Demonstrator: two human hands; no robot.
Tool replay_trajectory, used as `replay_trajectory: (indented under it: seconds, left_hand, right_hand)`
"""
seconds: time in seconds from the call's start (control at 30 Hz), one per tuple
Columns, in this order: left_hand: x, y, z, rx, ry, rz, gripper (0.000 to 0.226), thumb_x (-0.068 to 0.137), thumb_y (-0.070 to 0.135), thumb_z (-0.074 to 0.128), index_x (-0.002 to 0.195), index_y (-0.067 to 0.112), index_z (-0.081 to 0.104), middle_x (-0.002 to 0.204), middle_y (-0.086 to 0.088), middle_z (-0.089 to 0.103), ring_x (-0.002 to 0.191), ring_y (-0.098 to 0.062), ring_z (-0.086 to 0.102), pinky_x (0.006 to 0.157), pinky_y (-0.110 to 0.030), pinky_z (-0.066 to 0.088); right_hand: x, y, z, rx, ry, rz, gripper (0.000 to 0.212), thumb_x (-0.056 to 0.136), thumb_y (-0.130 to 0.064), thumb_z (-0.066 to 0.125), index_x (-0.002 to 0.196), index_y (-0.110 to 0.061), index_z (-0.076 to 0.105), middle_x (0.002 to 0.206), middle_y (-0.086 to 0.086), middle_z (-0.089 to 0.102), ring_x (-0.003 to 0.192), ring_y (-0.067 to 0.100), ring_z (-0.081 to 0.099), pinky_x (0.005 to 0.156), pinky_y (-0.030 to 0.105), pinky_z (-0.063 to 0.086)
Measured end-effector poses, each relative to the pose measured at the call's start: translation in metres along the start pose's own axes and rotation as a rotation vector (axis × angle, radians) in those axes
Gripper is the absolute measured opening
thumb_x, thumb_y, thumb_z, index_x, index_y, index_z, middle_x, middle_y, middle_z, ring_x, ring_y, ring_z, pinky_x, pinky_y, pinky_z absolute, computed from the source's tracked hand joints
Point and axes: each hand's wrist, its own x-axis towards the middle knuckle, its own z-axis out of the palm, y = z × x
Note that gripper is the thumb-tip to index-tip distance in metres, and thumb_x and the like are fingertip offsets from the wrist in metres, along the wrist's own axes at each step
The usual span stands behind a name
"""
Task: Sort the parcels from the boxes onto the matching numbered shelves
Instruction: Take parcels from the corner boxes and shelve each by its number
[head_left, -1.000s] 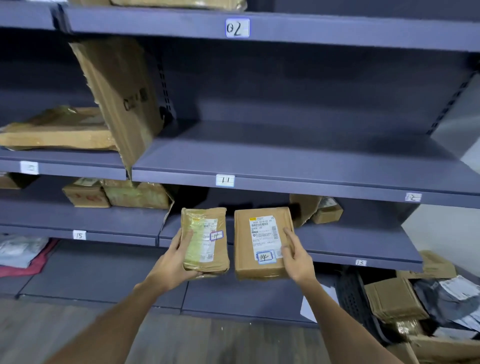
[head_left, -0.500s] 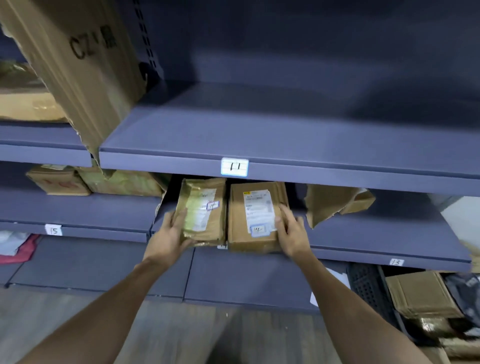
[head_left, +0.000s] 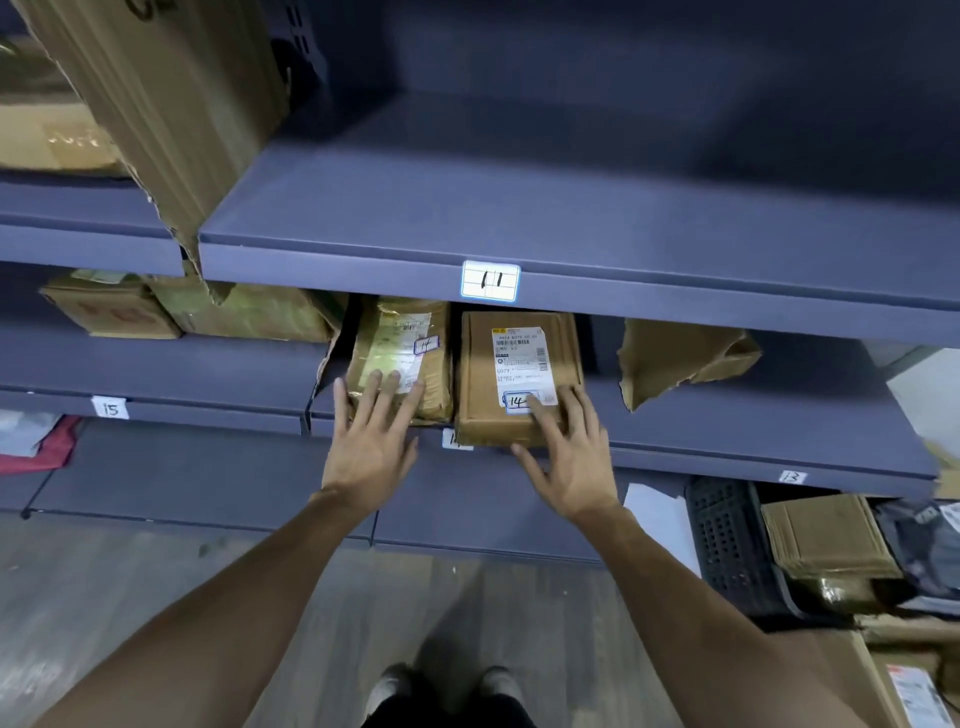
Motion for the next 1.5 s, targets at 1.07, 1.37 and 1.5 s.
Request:
replay_trajectory:
  seconds: [1.07,1.37,1.5]
  left_hand:
    - [0.126,-0.039,0.025,0.134,-0.110,-0.143,0.099,0.091,0.068,0.042,0.157,0.023,-0.017,0.166,-0.009,-0.017,0.151,-0.030,-0.021,0.119,-0.059,-0.011]
    - [0.136,-0.049,0.020,0.075,-0.201,-0.115,0.103,0.090,0.069,0.045,0.155,0.024,-0.022,0.161,-0.009,-0.032,0.146,-0.028,-0.031,0.121,-0.056,-0.008]
    - [0.134,-0.049,0.017,0.102,-0.182,-0.105,0.103,0.090,0.067,0.045,0.154,0.025,-0.025,0.158,-0.011,-0.035,0.145,-0.029,-0.034,0.120,-0.055,-0.014]
  right_hand:
    - [0.134,0.009,0.031,-0.120,-0.274,0.051,0.080,0.097,-0.062,0.041,0.159,-0.034,-0.002,0.166,0.003,-0.015,0.149,0.023,-0.030,0.121,0.052,0.023]
    - [0.133,0.005,0.029,-0.113,-0.299,0.085,0.081,0.096,-0.065,0.041,0.159,-0.036,-0.002,0.166,0.001,-0.019,0.148,0.022,-0.031,0.120,0.057,0.017]
    - [0.136,0.003,0.021,-0.137,-0.356,0.082,0.084,0.096,-0.068,0.038,0.158,-0.037,-0.008,0.165,0.002,-0.025,0.146,0.023,-0.036,0.122,0.059,0.003]
